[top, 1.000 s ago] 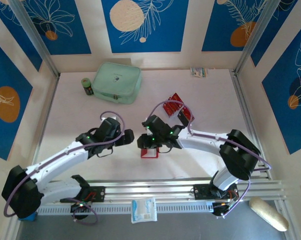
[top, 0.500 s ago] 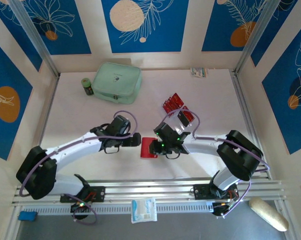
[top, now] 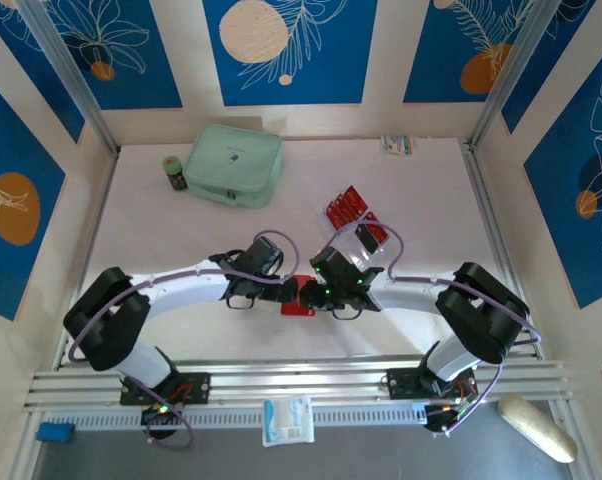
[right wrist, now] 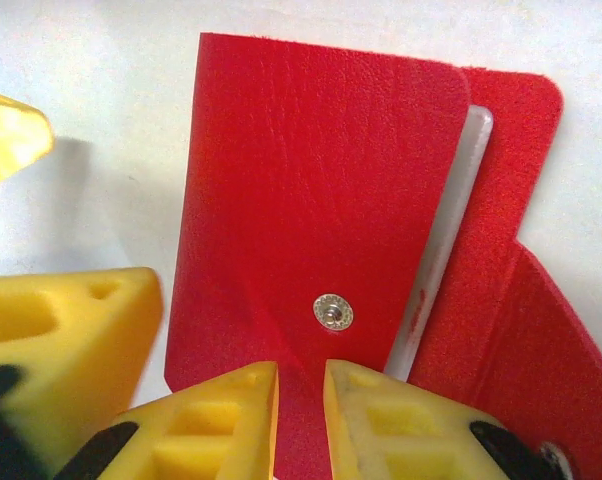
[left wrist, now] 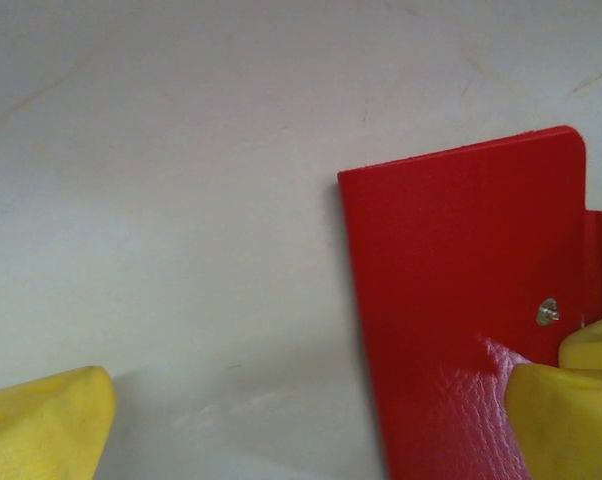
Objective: Put the credit cards into the card holder
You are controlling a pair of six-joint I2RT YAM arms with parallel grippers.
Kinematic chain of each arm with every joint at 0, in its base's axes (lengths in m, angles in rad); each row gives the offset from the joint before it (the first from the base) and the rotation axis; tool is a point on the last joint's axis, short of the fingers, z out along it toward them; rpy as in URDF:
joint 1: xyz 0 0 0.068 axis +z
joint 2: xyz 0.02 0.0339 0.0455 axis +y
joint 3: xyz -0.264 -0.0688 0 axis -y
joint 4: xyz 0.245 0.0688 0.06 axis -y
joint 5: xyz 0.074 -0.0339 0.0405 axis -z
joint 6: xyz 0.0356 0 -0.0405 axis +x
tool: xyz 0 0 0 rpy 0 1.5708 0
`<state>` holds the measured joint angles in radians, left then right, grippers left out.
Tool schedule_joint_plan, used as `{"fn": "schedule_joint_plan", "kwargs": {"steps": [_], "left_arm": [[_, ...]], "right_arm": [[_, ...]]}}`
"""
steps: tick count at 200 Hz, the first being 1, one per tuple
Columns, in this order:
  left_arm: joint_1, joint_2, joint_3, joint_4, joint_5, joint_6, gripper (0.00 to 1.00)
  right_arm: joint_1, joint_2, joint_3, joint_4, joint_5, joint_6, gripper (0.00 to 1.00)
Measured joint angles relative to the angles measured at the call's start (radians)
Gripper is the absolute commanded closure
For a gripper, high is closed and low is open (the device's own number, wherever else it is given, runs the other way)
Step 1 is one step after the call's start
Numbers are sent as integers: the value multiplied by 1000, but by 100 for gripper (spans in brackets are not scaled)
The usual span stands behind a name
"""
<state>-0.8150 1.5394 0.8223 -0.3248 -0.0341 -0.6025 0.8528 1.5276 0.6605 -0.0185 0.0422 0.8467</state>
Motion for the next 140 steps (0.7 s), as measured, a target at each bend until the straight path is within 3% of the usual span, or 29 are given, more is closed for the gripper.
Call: {"fn": "schedule_joint_plan", "kwargs": {"steps": [78,140], "left_arm": [[-38,59,1,16,-81,-9,0],[-59,60,-2,23,-119,-25,0]], "right_arm": [[-11,-21,-2,-27,-6,0,78],[-61,-184,37,-158,-3,-29,76]]}}
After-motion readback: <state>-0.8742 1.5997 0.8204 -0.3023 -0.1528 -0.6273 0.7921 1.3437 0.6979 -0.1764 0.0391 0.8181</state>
